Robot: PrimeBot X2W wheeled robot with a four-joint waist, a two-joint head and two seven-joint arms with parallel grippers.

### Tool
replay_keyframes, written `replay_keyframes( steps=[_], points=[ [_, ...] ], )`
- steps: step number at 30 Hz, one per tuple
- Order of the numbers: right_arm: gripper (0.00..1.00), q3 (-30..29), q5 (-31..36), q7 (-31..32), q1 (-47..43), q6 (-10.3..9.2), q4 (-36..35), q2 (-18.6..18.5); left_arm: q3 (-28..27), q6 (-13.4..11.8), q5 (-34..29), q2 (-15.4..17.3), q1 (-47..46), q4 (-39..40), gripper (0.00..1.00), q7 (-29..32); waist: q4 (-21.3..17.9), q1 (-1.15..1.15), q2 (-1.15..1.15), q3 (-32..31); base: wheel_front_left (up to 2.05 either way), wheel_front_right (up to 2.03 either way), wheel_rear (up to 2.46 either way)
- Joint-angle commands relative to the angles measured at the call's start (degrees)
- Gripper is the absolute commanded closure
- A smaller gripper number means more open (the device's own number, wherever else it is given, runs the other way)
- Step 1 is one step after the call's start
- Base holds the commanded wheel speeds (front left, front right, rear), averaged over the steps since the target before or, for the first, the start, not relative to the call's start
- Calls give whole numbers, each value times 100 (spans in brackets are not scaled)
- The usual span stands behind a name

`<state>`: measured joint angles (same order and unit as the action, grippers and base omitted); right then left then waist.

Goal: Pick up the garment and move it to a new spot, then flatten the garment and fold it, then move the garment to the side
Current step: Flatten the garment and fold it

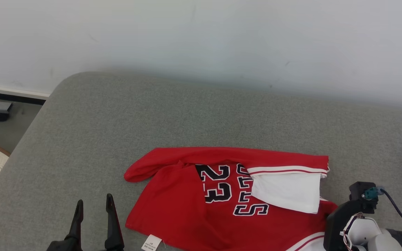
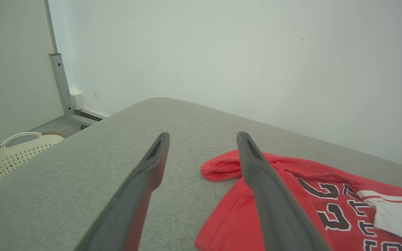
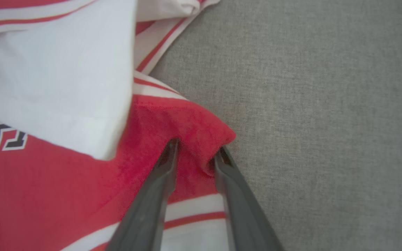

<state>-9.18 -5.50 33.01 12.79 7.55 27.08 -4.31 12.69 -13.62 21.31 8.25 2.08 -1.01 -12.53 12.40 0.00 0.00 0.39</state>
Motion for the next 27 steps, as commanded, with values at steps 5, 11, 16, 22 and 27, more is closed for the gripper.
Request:
replay_keyframes(
  steps=[5,11,16,22,27],
  points=[
    [100,-370,153,-231,245,-14,21,-132,-6,29,66,21,-103,-17,0,-58,132,0,0,126,0,0,0],
    [100,-1223,220,-558,1048,-14,413,8,22,99,91,20,-185,-81,0,-112,195,0,0,234,0,0,0],
    [100,-1688,497,-788,1694,-14,930,53,84,180,109,-20,-264,-177,0,-147,352,0,0,359,0,0,0],
    [100,-2000,849,-1185,2316,-14,1493,79,144,239,130,-67,-344,-289,0,-173,590,0,0,481,0,0,0],
    [100,-1850,890,-1291,2434,-14,1703,112,157,246,146,-98,-295,-405,0,-211,714,0,0,354,0,0,0]
  ],
)
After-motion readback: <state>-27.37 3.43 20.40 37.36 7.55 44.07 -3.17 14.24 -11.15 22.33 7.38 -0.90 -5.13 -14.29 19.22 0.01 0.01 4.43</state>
